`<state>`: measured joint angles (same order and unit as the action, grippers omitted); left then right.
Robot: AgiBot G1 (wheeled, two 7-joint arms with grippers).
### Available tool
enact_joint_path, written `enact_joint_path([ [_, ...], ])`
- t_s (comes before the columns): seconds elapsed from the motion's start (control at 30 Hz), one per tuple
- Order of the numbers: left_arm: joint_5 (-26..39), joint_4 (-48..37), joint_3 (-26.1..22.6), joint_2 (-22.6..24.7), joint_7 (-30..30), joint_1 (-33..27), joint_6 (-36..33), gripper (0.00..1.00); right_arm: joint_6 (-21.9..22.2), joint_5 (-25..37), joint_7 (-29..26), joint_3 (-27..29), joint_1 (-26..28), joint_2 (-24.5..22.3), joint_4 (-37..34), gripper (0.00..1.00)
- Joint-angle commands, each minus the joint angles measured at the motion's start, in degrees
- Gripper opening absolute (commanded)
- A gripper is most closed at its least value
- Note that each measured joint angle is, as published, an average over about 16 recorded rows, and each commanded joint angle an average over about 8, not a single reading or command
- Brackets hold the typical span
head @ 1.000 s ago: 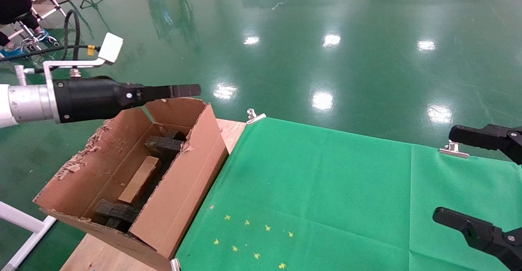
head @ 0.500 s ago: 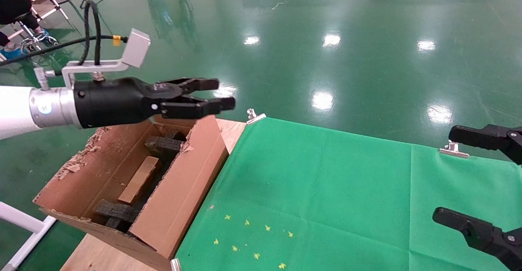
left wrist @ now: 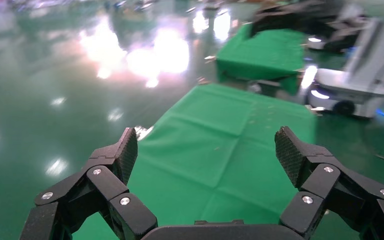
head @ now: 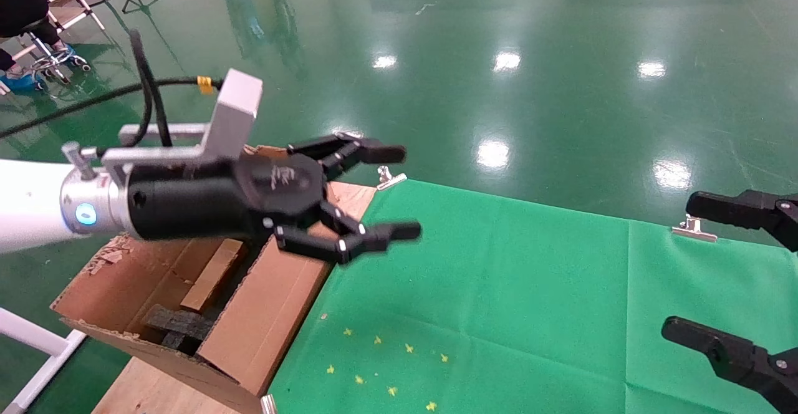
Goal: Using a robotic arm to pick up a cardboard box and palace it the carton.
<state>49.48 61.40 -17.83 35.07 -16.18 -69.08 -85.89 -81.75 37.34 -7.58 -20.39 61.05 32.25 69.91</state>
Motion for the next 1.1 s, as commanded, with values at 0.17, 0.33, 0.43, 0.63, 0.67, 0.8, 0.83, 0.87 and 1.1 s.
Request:
enact_joint_path([
  [0.17, -5.0, 8.0, 1.2, 0.0, 3.5, 4.9, 0.1, 1.00, 0.0, 0.0, 0.0, 0.0, 0.0, 0.0, 0.0, 1.00],
  [0.33, -8.1, 13.1, 1.9, 0.0, 5.6, 8.0, 0.2, 1.00, 0.0, 0.0, 0.0, 0.0, 0.0, 0.0, 0.0, 1.00],
  [0.43, -9.0, 14.5, 2.1, 0.0, 6.0, 8.8, 0.2, 1.00, 0.0, 0.0, 0.0, 0.0, 0.0, 0.0, 0.0, 1.00],
  [0.63, -8.9, 14.1, 2.1, -0.1, 5.9, 8.7, 0.2, 1.00, 0.0, 0.0, 0.0, 0.0, 0.0, 0.0, 0.0, 1.00],
  [0.67, -8.8, 13.9, 2.1, -0.1, 5.8, 8.6, 0.2, 1.00, 0.0, 0.0, 0.0, 0.0, 0.0, 0.0, 0.0, 1.00],
  [0.8, -8.4, 13.4, 2.0, -0.1, 5.7, 8.2, 0.2, 1.00, 0.0, 0.0, 0.0, 0.0, 0.0, 0.0, 0.0, 1.00],
  [0.83, -8.4, 13.2, 2.0, -0.1, 5.6, 8.2, 0.2, 1.00, 0.0, 0.0, 0.0, 0.0, 0.0, 0.0, 0.0, 1.00],
  [0.87, -8.3, 13.1, 2.0, -0.1, 5.6, 8.1, 0.2, 1.00, 0.0, 0.0, 0.0, 0.0, 0.0, 0.0, 0.0, 1.00],
  [1.1, -7.9, 12.6, 1.9, -0.1, 5.4, 7.8, 0.2, 1.00, 0.0, 0.0, 0.0, 0.0, 0.0, 0.0, 0.0, 1.00],
])
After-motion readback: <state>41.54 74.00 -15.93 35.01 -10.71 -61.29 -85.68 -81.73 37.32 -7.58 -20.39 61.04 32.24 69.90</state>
